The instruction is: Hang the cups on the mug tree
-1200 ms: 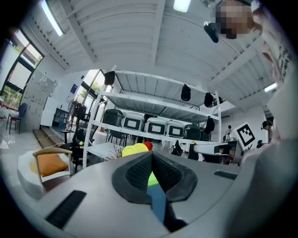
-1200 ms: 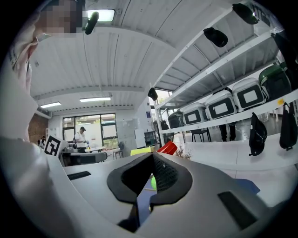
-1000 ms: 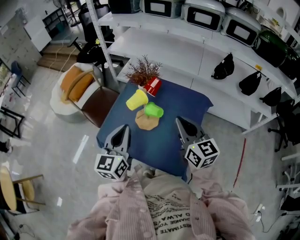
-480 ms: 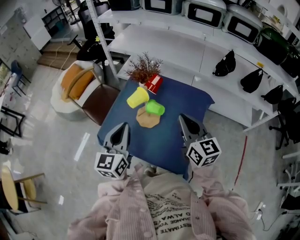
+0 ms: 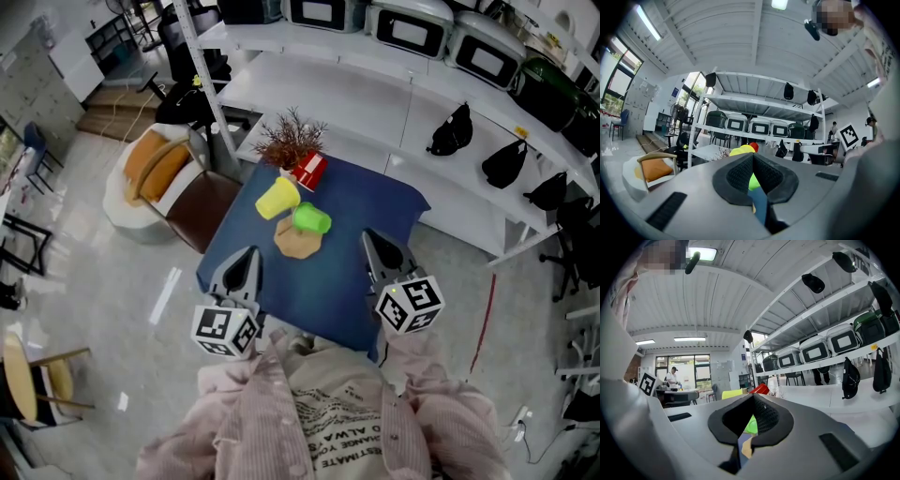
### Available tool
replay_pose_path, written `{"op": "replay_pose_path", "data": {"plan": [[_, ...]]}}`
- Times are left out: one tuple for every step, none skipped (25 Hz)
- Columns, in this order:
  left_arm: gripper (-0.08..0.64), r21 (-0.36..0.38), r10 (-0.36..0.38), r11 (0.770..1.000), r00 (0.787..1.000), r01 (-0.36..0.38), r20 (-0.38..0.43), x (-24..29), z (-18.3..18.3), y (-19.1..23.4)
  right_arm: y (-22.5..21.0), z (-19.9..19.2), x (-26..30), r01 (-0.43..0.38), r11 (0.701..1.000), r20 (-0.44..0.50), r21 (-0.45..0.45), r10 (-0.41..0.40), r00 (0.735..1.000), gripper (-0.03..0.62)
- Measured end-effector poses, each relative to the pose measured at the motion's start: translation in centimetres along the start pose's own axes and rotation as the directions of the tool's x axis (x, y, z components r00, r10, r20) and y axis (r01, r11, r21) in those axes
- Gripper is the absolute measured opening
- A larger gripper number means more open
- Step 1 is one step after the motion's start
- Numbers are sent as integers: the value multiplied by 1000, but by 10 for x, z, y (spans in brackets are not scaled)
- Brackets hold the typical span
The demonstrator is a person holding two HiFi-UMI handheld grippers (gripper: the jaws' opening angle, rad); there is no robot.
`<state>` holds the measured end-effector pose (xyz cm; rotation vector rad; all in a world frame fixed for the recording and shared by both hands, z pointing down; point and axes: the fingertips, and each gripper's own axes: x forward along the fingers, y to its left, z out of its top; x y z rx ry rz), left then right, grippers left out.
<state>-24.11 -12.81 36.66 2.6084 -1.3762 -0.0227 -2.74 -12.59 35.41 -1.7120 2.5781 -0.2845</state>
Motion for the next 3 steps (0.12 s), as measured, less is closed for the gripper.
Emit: {"op": "replay_pose_path", "data": {"plan": [[-2, -1, 0, 1000, 1000, 0, 0, 0, 0, 0, -1, 0, 0, 3, 1000, 1, 1, -3, 1000, -2], [-2, -1, 0, 1000, 1000, 0, 0, 1, 0, -1, -2, 0, -1, 5, 1000, 1, 2, -5, 1000, -2], [-2, -2, 1, 1000, 1000, -1, -1, 1, 0, -1, -3, 0, -1, 8, 1000, 1, 4, -8, 1000, -2]]}}
